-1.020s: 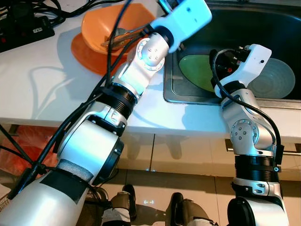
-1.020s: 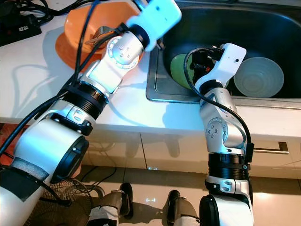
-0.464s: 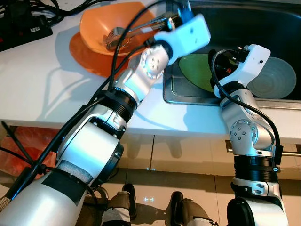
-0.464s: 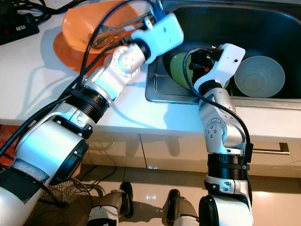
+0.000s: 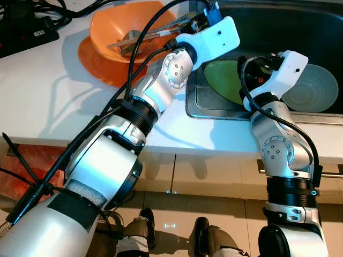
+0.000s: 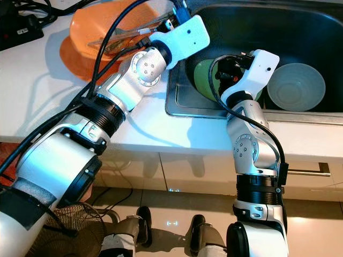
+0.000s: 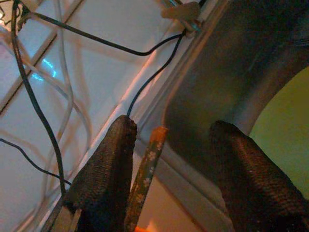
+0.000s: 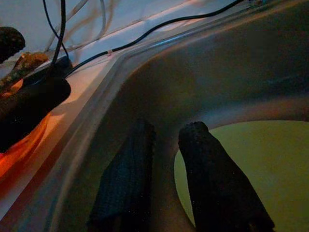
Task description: Kitchen organization
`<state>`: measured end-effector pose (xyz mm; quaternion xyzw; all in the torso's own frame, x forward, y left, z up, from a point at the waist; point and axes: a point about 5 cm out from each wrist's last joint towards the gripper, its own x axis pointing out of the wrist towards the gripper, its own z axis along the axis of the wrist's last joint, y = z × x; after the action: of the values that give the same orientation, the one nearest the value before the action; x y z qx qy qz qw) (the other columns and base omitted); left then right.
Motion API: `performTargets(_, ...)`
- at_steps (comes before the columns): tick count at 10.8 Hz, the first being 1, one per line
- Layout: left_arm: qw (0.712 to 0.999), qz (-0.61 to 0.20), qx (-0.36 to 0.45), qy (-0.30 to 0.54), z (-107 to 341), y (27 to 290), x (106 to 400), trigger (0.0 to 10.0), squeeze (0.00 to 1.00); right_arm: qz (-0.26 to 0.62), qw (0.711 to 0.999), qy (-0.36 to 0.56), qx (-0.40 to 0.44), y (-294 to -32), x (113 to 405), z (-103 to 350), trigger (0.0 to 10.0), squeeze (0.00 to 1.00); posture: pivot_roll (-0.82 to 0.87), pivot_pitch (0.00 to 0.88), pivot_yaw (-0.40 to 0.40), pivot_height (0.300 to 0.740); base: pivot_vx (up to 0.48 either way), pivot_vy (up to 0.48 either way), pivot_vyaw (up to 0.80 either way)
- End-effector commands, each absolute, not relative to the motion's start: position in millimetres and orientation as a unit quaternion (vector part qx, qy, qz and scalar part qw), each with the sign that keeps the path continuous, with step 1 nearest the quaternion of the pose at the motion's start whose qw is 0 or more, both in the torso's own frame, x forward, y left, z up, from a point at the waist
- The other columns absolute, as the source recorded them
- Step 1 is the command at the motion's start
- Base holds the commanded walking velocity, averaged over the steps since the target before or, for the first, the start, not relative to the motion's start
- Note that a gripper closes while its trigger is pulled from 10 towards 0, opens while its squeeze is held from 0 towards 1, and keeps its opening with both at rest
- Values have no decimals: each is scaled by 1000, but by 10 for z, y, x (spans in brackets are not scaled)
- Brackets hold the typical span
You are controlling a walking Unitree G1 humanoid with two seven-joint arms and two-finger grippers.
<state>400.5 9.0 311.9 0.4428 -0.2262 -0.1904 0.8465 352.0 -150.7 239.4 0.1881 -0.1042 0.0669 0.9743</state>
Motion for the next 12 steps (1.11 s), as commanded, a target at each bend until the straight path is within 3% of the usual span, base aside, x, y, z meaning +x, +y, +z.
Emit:
performTargets(1, 844, -180, 445, -239, 3208, 60, 3996, 10000, 0, 65, 974, -108, 188, -1525, 3493, 2391, 10000, 0, 23, 309, 6, 740, 0, 0, 0)
performTargets(6, 826, -142, 496, -226, 3229, 75, 4042, 10000, 0, 61, 974, -111, 188, -1537, 3479, 2404, 10000, 0, 9, 307, 10, 740, 0, 0, 0)
performTargets(7, 826, -143, 497, -226, 3212, 68, 4040, 3529, 0, 60, 974, -111, 188, -1541, 3478, 2403, 10000, 0, 9, 307, 10, 740, 0, 0, 0)
performTargets(8, 825, -146, 498, -225, 3195, 59, 4039, 0, 0, 60, 974, -110, 188, -1542, 3477, 2402, 10000, 0, 11, 309, 11, 740, 0, 0, 0)
performTargets(12, 823, -146, 500, -229, 3215, 42, 4034, 0, 0, 59, 974, -110, 189, -1546, 3479, 2398, 10000, 0, 10, 306, 10, 740, 0, 0, 0)
